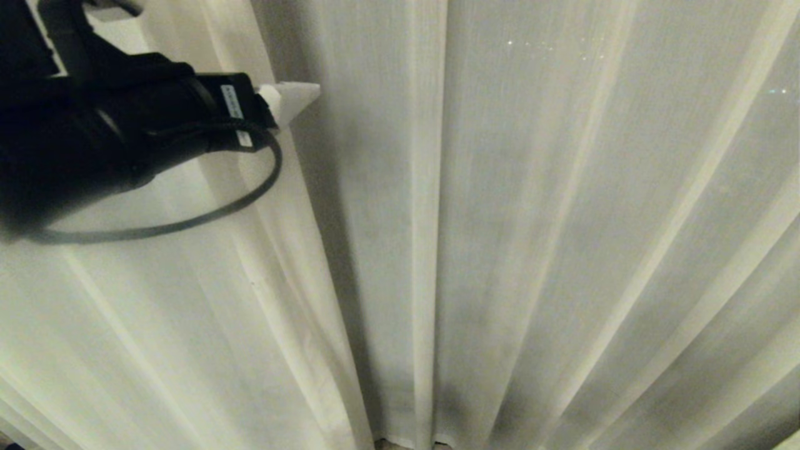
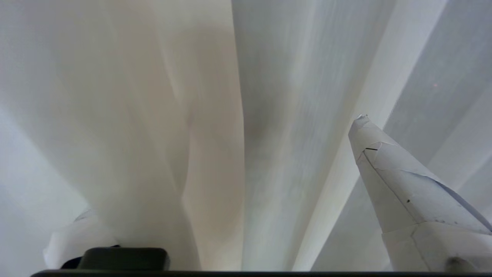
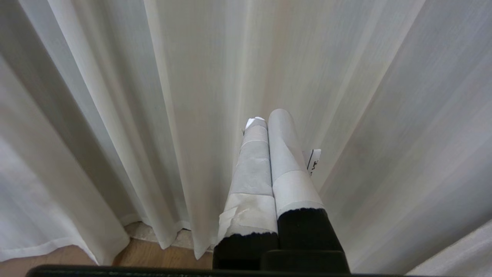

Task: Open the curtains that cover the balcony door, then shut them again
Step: Close the outer curtains on both sides

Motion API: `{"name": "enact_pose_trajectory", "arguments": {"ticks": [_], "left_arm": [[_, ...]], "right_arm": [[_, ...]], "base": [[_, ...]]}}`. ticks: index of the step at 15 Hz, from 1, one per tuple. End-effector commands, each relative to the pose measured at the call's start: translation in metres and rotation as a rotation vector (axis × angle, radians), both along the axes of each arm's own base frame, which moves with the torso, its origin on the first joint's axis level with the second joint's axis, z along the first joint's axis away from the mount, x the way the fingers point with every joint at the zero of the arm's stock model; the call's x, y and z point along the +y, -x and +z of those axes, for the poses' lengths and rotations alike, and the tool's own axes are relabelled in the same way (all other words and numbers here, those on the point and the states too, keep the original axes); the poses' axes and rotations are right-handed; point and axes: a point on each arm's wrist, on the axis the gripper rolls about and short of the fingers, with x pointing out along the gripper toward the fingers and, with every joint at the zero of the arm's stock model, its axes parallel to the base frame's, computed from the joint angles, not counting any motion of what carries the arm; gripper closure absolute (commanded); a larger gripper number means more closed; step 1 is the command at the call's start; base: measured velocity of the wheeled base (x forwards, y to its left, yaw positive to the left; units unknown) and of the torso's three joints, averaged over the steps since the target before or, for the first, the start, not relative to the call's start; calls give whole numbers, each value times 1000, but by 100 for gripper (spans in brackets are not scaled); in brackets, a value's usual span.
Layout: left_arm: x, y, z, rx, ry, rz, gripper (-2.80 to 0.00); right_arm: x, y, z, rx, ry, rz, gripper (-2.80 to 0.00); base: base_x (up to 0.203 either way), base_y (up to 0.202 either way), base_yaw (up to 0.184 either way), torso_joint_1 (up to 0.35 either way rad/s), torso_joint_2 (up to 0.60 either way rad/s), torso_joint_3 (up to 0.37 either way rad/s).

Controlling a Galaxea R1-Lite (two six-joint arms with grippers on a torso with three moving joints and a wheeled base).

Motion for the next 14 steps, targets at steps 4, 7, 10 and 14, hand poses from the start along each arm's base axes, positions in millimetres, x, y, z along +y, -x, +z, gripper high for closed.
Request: {"name": "enact_pose_trajectory", "arguments": {"ticks": [4,7,10,14], "left_arm": [[43,70,0,-47,35,18,-280],[67,106,-11,-33,28,16,-280],[82,127,-25,-12,15,18,-280],[94,147,-33,-14,14,12,0]], "right_arm": [[0,0,0,0,1,1,0],[0,0,0,0,1,1,0],[0,0,0,0,1,1,0],[0,0,0,0,1,1,0]], "base": [[0,0,0,0,0,0],[0,0,0,0,0,0],[0,0,0,0,0,0],[0,0,0,0,0,0]]}}
